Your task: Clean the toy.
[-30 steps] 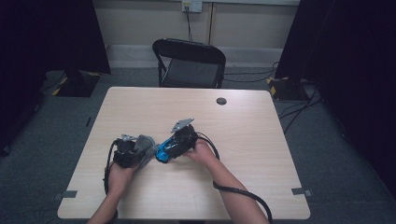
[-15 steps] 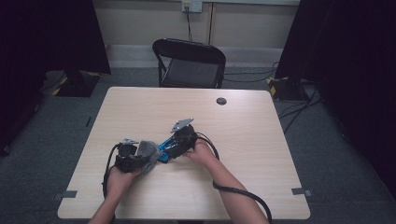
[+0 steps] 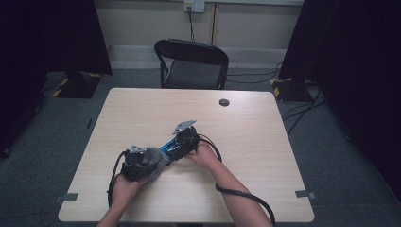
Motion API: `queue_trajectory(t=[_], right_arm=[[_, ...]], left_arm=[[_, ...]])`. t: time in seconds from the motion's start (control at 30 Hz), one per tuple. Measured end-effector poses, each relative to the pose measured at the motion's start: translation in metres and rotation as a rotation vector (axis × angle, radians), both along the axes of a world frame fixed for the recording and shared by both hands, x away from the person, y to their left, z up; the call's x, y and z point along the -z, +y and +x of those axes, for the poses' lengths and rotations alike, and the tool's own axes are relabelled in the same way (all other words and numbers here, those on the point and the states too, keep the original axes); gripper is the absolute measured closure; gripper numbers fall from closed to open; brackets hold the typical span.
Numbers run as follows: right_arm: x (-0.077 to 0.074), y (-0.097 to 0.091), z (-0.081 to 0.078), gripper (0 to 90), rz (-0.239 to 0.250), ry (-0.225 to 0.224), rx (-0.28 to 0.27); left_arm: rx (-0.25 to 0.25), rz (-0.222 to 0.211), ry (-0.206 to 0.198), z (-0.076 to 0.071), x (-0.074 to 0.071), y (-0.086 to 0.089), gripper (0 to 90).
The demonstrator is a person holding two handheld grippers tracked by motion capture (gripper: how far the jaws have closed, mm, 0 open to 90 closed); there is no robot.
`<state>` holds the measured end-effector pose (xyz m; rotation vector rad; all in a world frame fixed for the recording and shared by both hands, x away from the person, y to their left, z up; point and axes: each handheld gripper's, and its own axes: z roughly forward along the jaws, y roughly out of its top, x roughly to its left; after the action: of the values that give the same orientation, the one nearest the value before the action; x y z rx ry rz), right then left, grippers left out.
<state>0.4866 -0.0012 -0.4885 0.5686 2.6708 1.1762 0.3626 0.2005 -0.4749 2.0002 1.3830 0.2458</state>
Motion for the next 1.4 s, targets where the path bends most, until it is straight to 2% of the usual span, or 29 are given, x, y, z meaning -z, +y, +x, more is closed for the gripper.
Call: queue_trajectory(t=[0.27,0.8,1.1,1.23,1.4], right_arm=[[0.000,0.000,0.000,1.2,-0.002,0.000,0.001],[0.001,-0.001,-0.001,1.2,0.013,-0.004,0.007],[0.001,0.000,-0.001,1.2,0.012,-0.005,0.007],[0.001,-0.001,-0.001,1.2,0.016,-0.007,0.008],[0.001,0.000,-0.001,1.2,0.013,-0.007,0.007]], left_arm=[[0.008,-0.016,0.005,-0.005,0.001,-0.005,77.9],[0.108,-0.029,0.004,-0.012,0.000,-0.037,77.9],[0.131,-0.043,0.011,-0.014,-0.001,-0.042,77.8],[0.168,-0.063,0.021,-0.016,-0.003,-0.047,77.8],[0.202,-0.078,0.010,-0.019,-0.013,-0.049,77.8]])
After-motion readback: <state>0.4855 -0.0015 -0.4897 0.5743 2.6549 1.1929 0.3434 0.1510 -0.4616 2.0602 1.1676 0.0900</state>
